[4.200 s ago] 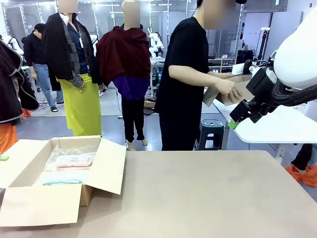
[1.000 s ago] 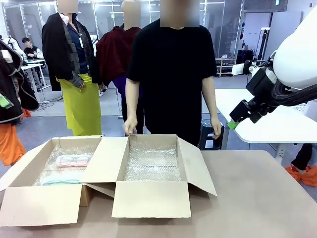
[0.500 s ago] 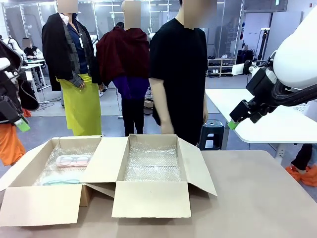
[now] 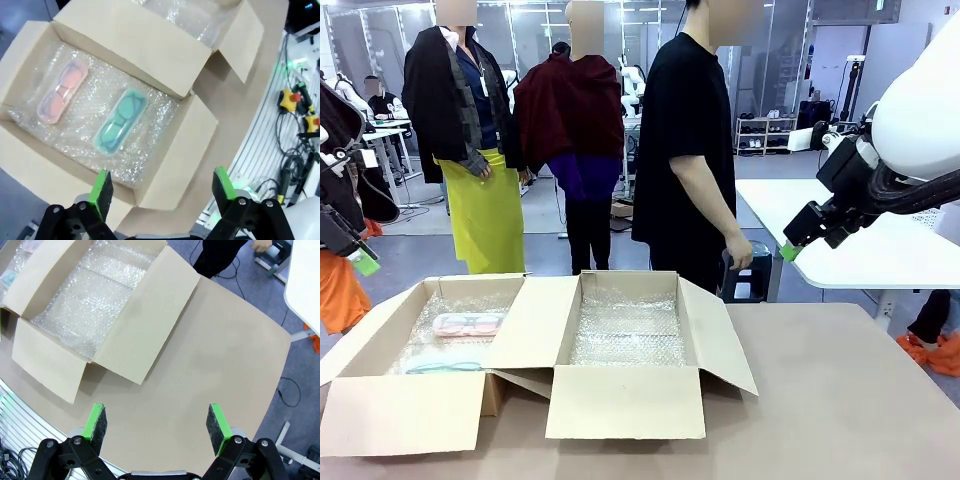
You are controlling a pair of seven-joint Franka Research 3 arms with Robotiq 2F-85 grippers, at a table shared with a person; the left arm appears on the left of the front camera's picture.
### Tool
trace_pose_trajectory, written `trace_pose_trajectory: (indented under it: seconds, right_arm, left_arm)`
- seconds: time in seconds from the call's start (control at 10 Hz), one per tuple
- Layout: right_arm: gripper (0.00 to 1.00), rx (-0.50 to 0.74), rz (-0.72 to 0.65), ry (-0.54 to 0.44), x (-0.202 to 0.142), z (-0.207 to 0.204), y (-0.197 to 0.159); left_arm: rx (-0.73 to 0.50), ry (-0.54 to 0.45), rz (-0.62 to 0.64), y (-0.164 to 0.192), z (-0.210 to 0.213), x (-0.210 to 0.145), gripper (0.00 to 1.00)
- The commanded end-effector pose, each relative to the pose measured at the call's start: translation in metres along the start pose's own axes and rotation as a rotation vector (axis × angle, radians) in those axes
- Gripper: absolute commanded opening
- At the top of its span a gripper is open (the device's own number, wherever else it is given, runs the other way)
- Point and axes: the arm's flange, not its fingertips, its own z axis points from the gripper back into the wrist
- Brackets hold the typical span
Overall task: Pack the glasses set securely to prepare it for shipping.
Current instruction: Position the Package Box on the left side of the table.
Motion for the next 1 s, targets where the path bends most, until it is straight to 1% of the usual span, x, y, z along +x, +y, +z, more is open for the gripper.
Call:
trace_pose_trajectory:
  seconds: [0.0,0.9]
  right_arm:
    - [1.00,-0.014,-0.002,0.004,0.0010,0.0016,0.0026]
    - [1.00,-0.014,-0.002,0.004,0.0010,0.0016,0.0026]
  left_arm:
    - [0.018,0.021,0.000,0.0034,0.0026,0.0030,1.00]
    - [0.018,0.021,0.000,0.0034,0.0026,0.0030,1.00]
